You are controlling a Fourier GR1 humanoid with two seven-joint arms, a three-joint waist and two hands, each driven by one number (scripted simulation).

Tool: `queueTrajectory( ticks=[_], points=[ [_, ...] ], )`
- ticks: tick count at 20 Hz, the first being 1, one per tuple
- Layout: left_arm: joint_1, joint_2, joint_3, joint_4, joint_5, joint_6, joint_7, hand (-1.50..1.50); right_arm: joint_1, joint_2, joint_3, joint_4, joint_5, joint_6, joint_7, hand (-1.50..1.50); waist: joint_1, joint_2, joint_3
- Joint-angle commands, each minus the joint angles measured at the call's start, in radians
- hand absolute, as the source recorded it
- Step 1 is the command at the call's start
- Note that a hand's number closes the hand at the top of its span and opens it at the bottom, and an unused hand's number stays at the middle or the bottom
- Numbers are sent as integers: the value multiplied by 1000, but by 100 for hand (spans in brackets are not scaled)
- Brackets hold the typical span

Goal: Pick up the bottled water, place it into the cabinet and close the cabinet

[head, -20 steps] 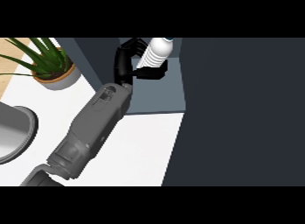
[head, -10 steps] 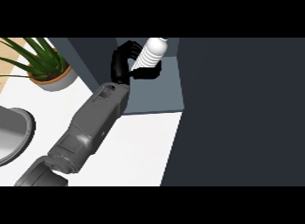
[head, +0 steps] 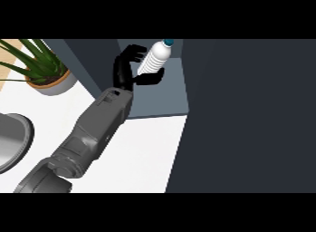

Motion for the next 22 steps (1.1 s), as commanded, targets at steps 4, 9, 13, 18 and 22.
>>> queueTrajectory(
  ticks=[4, 9, 13, 18, 22],
  points=[
    [-32, 2, -52, 97, -71, 59, 31, -150, 20, -16, 21, -53, 24, 6, -1, -150, -3, 1, 0],
    [30, 12, -32, 86, -60, 113, -36, -150, 12, -23, 17, -53, 17, 6, 6, -150, -7, 8, -1],
    [-8, 11, -29, 93, -62, 110, 0, -150, 7, -41, -12, -67, -8, 13, 9, -150, -11, 8, -1],
    [40, -2, -4, 32, -38, 27, -79, -150, 13, -14, 37, -42, 17, -3, -9, -150, -8, 4, -2],
    [11, 5, 37, -45, -1, -139, -150, 150, 11, -26, 17, -42, 10, -2, -19, -150, 5, 2, -2]
  ],
)
